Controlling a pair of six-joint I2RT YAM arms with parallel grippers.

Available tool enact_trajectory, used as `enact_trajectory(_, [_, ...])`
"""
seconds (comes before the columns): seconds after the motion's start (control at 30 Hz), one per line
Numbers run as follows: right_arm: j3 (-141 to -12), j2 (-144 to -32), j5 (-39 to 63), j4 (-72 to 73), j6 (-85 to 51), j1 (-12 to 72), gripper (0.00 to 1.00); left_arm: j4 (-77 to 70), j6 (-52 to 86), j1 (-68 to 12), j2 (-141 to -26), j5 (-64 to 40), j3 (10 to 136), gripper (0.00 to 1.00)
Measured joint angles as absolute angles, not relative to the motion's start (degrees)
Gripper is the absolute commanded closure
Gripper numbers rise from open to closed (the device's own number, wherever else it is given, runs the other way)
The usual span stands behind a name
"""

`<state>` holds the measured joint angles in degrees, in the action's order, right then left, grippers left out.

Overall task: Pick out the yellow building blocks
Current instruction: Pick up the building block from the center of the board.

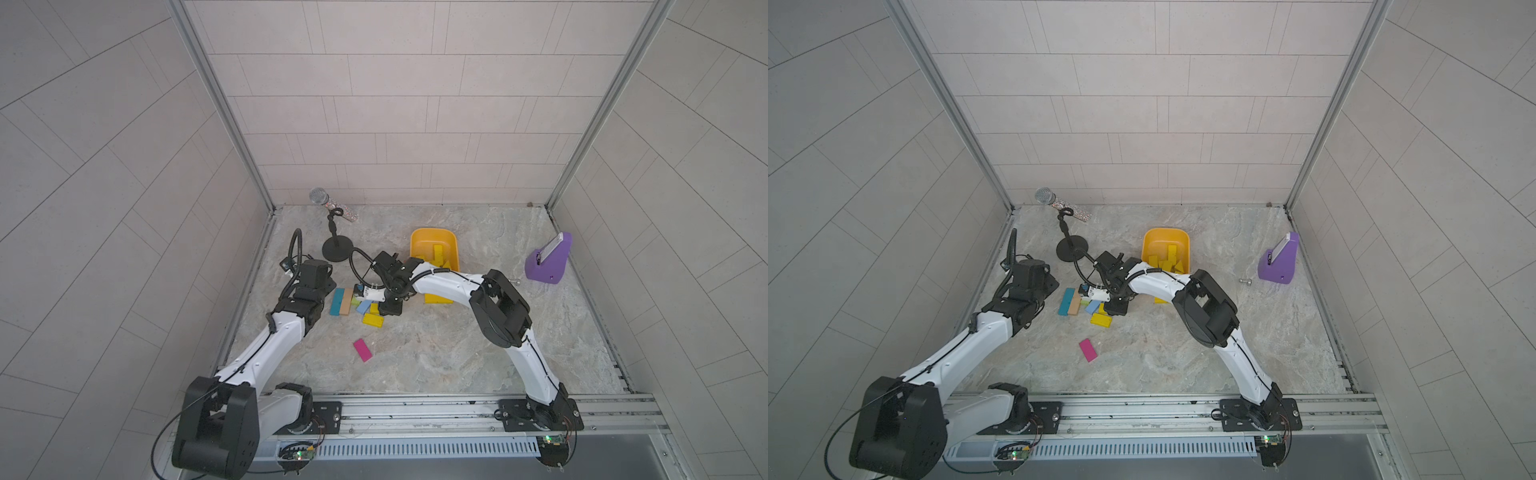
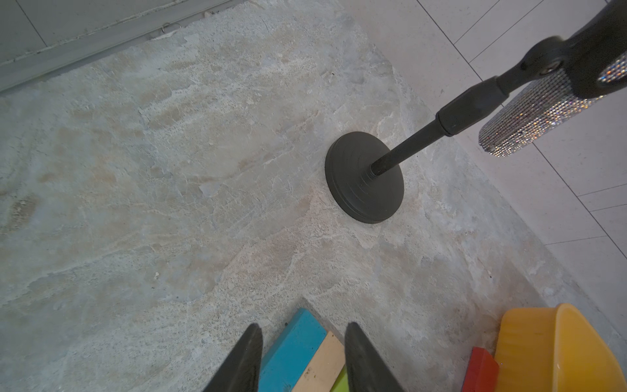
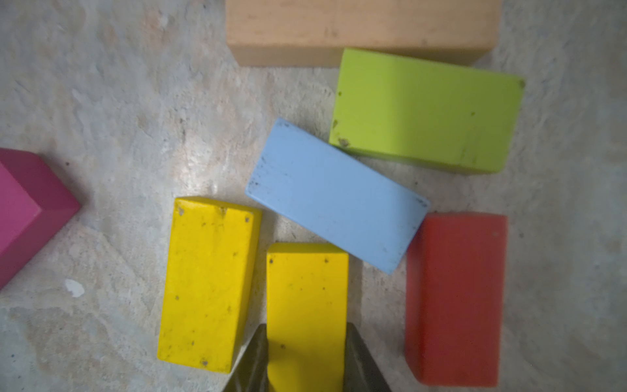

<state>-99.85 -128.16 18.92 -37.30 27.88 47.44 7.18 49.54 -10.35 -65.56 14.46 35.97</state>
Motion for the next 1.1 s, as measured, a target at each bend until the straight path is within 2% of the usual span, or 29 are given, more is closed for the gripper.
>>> enact_trajectory(0.2, [-99.2,-126.1,17.4,-37.2,27.4,47.6,0.77,7.2,49.5,-10.3,-65.0,14.7,36.0,0.55])
enact_trajectory(0.6, [-86.4,-110.7,15.0,-28.4,21.8,48.0,0.79,7.2,49.5,-10.3,-64.4,15.5,36.0,0.55])
enact_trajectory(0.87, [-77.7,-102.3,11.5,-20.6,12.6,47.8,0.87,7.2,49.5,-10.3,-64.2,15.7,35.9,0.55])
enact_trajectory(1.1, [-72.5,-96.6,1.8,-12.4,-0.6,46.3,0.93,7.2,49.6,-10.3,-64.2,15.9,35.9,0.55])
